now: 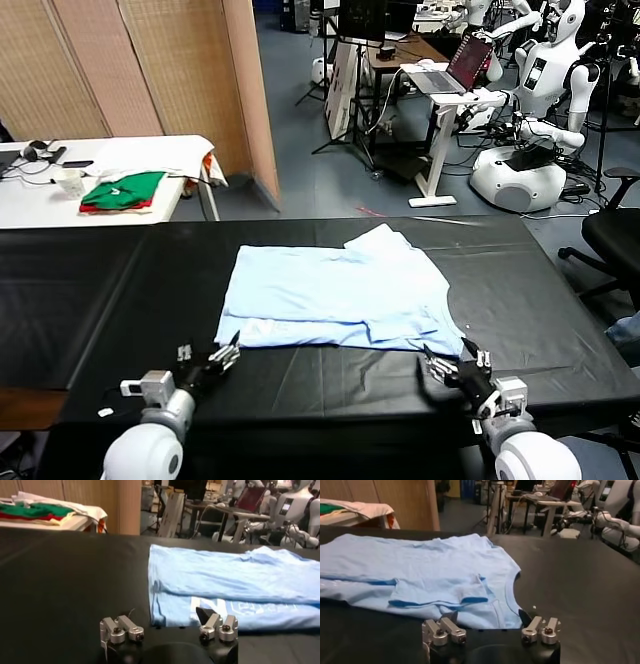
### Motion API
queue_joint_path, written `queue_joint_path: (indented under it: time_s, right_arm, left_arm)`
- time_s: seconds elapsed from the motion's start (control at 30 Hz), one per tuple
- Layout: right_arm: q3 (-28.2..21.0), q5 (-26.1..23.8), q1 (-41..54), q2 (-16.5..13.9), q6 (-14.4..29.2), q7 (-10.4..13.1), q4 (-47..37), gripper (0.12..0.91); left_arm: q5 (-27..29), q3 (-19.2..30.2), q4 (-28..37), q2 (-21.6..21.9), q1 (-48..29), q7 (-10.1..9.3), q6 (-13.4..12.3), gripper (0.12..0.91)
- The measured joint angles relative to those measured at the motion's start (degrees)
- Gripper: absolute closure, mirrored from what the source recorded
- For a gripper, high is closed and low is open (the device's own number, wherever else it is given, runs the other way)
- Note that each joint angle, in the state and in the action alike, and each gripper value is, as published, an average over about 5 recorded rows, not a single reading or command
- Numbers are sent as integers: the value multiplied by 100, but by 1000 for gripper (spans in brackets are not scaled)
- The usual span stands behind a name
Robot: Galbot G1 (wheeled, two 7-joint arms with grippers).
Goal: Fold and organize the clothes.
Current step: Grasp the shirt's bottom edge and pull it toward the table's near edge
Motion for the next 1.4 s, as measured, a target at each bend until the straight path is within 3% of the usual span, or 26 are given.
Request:
queue_joint_path:
  time_s: [0.13, 0.27, 0.37, 0.5, 0.87, 1.17, 1.23, 1.3, 1.4]
  right_arm:
    - [-2, 10, -2, 7, 41, -13, -80, 550]
    - [-18, 22, -12, 10, 113, -32, -118, 806]
    - [-35, 58, -13, -2, 157, -30, -110, 882]
    - [-47, 233, -55, -64, 107, 2, -19, 885]
    - [35, 557, -464, -402, -681, 252, 518, 885]
    - [8, 538, -781, -421, -1010, 285, 844, 876]
    - [7, 537, -830, -428, -1087, 271, 905, 823]
    - [10, 530, -885, -435, -1204, 255, 983, 713]
    - [19, 491, -977, -441, -1392, 247, 1136, 526]
  left_arm:
    - [3, 0, 29, 3, 16, 0, 0, 384]
    - [11, 3, 64, 8, 18, 0, -12, 621]
    - [21, 26, 62, 8, 25, -2, -6, 794]
    - [138, 59, -16, 29, 90, -19, 25, 882]
    - [659, -209, -479, 370, 554, -136, 102, 884]
    - [875, -499, -881, 469, 1148, -134, 127, 884]
    - [862, -537, -953, 464, 1277, -142, 163, 880]
    - [843, -571, -1029, 448, 1410, -158, 213, 838]
    - [812, -605, -1163, 402, 1615, -224, 292, 683]
